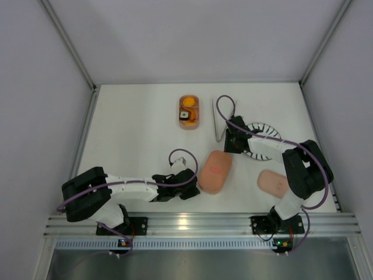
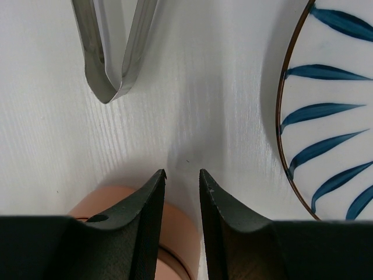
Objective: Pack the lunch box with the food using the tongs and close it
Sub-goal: Close the box lid on the packing box.
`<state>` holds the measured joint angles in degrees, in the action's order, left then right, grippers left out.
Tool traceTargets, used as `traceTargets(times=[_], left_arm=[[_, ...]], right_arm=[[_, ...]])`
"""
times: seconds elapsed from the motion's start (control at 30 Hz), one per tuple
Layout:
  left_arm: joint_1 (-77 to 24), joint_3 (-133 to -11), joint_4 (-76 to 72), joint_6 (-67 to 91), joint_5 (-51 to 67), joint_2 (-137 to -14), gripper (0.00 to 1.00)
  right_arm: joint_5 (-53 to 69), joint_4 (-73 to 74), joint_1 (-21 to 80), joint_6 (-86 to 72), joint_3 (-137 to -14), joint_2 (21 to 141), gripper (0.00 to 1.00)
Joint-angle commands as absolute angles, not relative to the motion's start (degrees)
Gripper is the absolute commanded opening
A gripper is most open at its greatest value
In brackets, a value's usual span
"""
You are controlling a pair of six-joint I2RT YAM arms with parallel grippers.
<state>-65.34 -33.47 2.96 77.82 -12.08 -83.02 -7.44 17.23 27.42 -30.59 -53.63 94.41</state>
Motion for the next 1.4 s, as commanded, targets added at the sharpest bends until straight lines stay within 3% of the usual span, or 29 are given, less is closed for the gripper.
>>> traceTargets(times=[0.0,0.17,0.7,1.37], left_arm=[[-67.9,-32.3,-3.4,82.1,-13.4,-81.2,0.06],[-68.6,-26.2,-17.3,86.1,-12.0,-81.7,0.06],[-67.5,-19.0,-35.7,88.3,-17.8,-83.0,0.06],[-56.7,-19.9,-34.8,82.7,-13.2,-81.8,0.08]], right_arm=[[-7.4,17.2,26.0,-30.1,-54.1,95.5,0.3],[-6.9,17.3,25.8,-30.0,-54.7,96.2,0.3],[-5.8,17.5,25.7,-29.9,-52.4,93.6,0.29],[-2.8,16.8,25.9,-31.0,-47.2,88.3,0.29]])
